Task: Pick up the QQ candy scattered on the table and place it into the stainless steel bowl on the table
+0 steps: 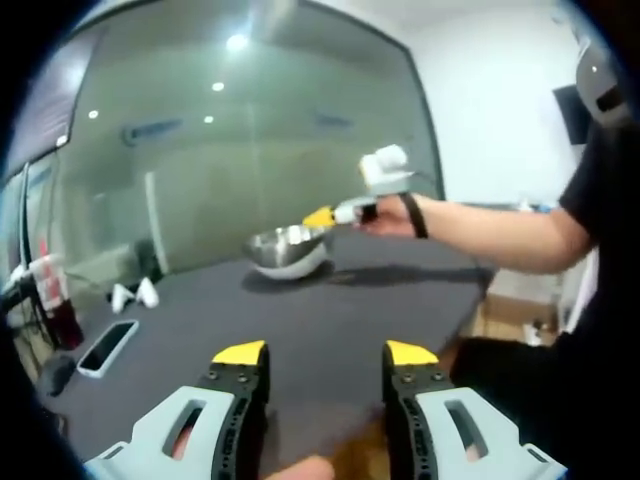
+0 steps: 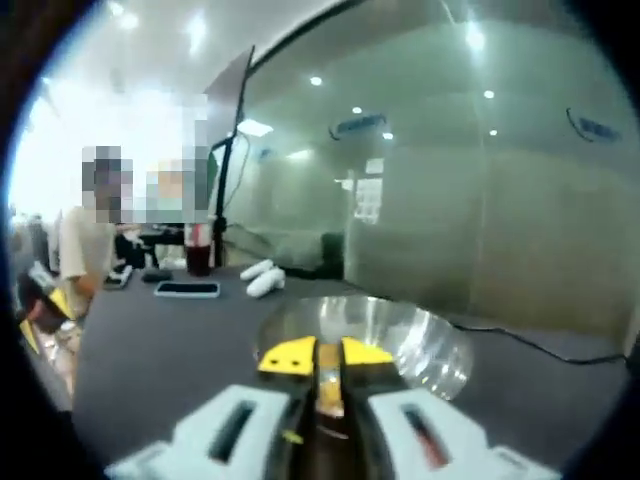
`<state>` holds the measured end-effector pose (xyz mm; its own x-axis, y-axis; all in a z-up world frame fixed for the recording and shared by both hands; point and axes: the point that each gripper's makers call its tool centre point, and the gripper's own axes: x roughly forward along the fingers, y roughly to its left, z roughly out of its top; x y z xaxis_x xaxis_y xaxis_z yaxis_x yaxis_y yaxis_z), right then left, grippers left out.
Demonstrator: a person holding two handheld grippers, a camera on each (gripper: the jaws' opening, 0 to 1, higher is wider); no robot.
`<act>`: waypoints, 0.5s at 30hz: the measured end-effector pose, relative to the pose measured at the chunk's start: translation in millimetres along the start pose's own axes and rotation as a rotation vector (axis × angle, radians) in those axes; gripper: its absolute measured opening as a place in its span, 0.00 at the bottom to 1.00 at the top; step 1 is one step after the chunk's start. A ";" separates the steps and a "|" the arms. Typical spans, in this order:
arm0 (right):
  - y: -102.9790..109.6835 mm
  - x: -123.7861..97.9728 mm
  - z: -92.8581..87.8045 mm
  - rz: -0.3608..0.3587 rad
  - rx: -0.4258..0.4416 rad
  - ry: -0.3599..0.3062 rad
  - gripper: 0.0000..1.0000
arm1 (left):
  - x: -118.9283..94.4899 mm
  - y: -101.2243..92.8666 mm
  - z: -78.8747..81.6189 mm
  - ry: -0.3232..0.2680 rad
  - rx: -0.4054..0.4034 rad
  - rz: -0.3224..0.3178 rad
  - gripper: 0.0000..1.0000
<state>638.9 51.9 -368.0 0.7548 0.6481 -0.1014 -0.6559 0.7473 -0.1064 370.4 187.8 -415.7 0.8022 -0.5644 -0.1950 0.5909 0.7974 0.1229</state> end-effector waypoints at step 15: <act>0.4 -4.8 -7.4 0.008 0.065 0.019 0.20 | 2.3 -1.4 -5.7 0.008 -0.007 -0.007 0.47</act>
<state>634.9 48.0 -374.9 0.7489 0.6515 -0.1211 -0.6596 0.7506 -0.0406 371.0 186.6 -421.8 0.7973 -0.5681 -0.2039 0.5958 0.7949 0.1149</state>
